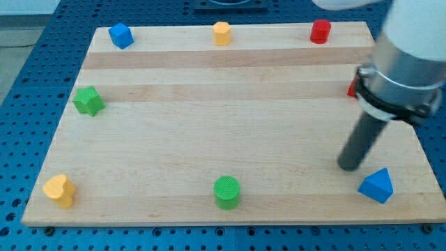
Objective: Push the cube left below the hexagon
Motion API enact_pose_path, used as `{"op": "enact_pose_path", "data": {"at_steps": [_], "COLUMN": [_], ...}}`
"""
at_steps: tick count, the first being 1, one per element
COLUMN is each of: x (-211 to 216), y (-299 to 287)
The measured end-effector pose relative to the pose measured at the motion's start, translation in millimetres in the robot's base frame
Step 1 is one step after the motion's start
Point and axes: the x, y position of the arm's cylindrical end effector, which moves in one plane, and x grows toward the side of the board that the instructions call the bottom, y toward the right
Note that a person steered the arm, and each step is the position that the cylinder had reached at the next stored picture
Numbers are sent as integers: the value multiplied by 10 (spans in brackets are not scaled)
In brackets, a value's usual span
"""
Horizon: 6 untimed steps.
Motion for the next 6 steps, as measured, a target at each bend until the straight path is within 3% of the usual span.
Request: {"op": "enact_pose_path", "data": {"at_steps": [1, 3, 5, 6], "x": [-526, -1760, -2515, -2796], "y": [-564, -2230, -4033, -4625]}}
